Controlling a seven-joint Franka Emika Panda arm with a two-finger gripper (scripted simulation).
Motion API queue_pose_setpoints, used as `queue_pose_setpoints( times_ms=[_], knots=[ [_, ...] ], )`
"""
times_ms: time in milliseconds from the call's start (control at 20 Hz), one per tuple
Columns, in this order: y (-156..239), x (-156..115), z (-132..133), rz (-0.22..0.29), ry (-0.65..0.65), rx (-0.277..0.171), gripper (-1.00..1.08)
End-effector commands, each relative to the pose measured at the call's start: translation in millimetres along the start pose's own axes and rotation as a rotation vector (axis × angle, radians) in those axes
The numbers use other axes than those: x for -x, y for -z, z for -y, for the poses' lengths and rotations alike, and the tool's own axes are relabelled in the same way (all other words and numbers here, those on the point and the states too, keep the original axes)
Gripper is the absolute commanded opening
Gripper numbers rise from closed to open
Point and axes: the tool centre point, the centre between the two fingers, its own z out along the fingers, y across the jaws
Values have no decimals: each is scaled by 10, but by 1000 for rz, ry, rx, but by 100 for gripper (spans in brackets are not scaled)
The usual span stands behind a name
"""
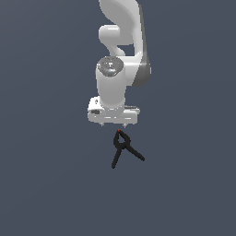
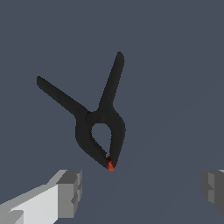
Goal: Pick up the object and move it to a goal position.
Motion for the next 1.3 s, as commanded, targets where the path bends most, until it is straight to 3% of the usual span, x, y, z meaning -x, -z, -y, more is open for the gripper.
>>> queue_pose_setpoints(
  times_ms=[0,550,1250],
  knots=[
    [0,0,0,0,0,0,28],
    [-118,-134,31,29,-30,2,28],
    [-558,-583,103,131,-137,10,28]
  ],
)
